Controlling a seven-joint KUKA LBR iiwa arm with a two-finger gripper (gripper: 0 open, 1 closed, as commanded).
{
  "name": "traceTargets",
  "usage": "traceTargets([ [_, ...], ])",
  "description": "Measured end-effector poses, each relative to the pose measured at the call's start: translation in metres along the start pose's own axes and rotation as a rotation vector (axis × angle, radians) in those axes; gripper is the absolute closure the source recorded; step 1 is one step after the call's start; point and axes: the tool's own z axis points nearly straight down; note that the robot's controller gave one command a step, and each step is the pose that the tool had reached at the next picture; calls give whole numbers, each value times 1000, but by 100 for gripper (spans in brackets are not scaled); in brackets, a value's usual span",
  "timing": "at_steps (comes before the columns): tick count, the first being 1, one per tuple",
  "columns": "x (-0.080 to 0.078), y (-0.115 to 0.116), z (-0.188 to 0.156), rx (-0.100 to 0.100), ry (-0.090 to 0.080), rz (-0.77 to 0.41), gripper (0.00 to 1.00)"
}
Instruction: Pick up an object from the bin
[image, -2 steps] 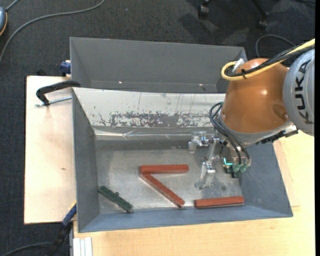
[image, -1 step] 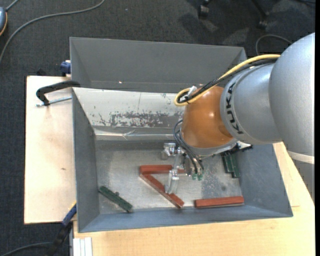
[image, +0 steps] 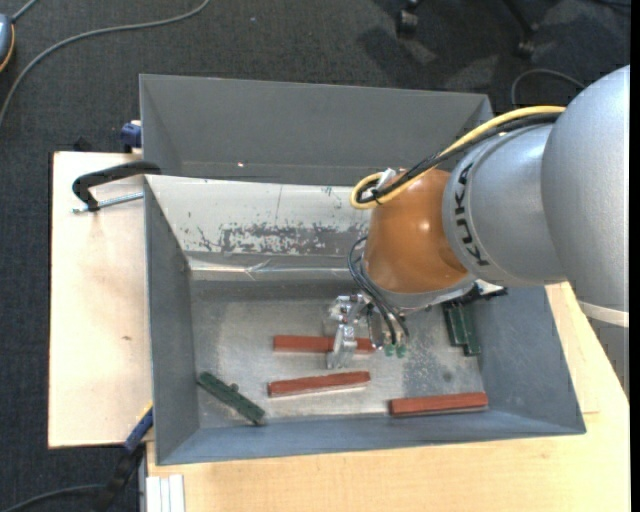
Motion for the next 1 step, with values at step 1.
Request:
traceTargets([
  [1, 26, 10, -149, -2, -10, 9, 100],
])
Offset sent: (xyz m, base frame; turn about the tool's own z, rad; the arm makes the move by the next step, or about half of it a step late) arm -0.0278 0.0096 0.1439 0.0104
